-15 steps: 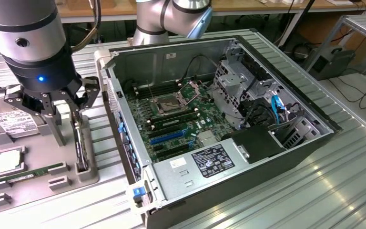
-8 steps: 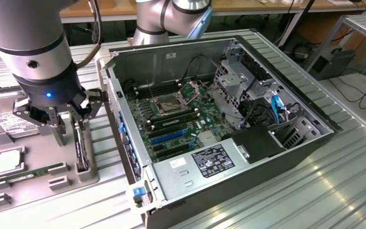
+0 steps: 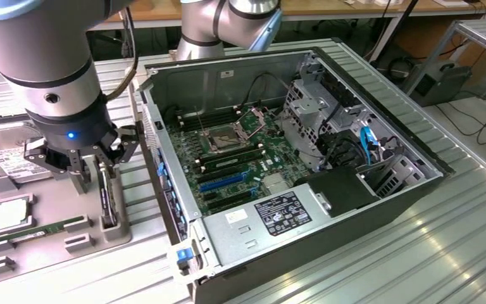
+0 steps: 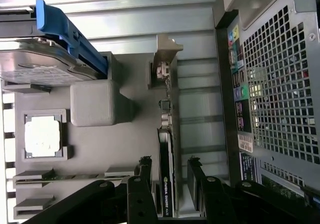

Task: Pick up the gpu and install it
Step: 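Pick up the gpu and move the gpu toward the slot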

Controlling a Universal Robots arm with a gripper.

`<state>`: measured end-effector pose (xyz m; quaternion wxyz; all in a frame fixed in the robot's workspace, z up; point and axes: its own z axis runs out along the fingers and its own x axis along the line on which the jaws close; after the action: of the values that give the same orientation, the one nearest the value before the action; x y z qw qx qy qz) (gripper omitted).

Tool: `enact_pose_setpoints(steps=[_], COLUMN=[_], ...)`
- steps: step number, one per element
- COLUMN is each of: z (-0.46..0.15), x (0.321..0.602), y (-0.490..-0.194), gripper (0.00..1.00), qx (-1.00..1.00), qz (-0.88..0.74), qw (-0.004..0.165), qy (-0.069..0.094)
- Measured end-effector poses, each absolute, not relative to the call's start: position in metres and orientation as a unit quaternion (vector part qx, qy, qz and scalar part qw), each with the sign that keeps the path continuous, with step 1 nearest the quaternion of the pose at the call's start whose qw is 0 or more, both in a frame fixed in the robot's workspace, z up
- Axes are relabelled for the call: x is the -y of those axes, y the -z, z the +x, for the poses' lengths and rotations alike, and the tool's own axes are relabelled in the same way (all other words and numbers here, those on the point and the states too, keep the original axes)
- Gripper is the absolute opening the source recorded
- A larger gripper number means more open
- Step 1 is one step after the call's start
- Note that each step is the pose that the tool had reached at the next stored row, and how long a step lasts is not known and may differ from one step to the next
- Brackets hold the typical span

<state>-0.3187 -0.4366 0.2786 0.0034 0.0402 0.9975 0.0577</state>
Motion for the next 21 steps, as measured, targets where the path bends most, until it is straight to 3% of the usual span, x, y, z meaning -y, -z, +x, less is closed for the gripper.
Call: enact_pose_setpoints(steps=[21], z=[-0.317], x=[0.431], y=[-0.245], gripper=[0.42], qx=[-0.997], qz=[0.052], qw=[-0.012], qy=[-0.057])
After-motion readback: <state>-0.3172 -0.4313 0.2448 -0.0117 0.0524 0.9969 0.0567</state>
